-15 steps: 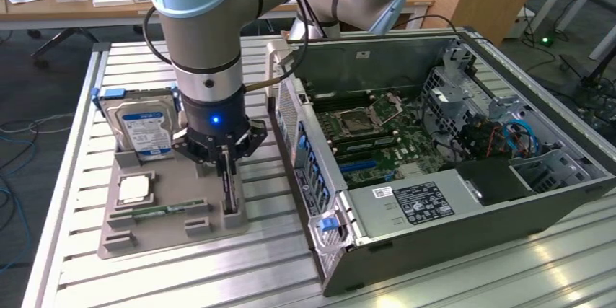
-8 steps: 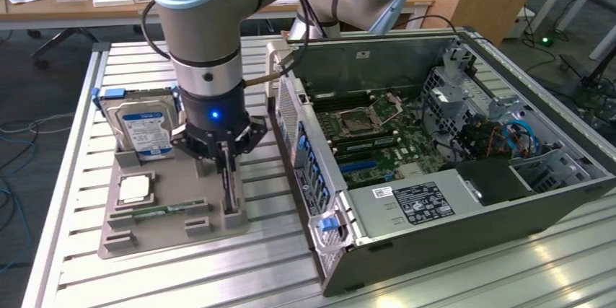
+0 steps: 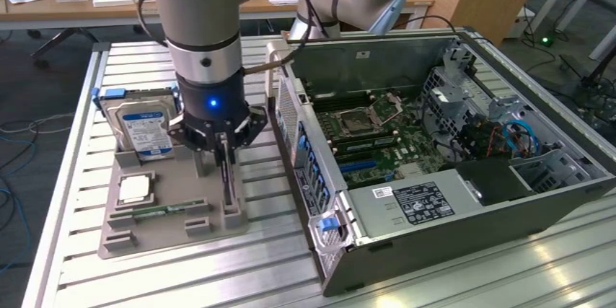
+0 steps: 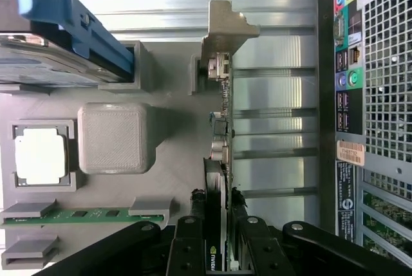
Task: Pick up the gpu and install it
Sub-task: 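Pick up the gpu and move the gpu toward the slot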
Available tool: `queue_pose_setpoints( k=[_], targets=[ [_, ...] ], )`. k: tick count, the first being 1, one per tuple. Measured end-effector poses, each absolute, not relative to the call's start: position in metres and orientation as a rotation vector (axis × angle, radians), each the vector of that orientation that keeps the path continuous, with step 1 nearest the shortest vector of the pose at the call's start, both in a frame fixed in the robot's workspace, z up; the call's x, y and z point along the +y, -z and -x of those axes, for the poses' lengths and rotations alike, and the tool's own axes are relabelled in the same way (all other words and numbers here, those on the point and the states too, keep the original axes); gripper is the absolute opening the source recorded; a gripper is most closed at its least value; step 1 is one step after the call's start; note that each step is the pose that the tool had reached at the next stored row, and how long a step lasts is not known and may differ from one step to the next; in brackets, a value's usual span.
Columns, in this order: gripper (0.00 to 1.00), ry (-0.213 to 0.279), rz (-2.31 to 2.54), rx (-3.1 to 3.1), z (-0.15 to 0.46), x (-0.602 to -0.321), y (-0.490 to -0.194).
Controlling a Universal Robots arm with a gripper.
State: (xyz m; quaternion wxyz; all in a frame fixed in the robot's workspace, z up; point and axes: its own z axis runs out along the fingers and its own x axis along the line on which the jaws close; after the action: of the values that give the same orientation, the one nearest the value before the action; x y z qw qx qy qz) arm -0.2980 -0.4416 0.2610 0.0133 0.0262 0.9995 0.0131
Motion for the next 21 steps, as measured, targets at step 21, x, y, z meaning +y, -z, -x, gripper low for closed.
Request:
queue_pose_setpoints(
  k=[21],
  targets=[
    [0.26,-0.041,-0.081,3.106,0.298,-0.441,-0.325]
  ],
)
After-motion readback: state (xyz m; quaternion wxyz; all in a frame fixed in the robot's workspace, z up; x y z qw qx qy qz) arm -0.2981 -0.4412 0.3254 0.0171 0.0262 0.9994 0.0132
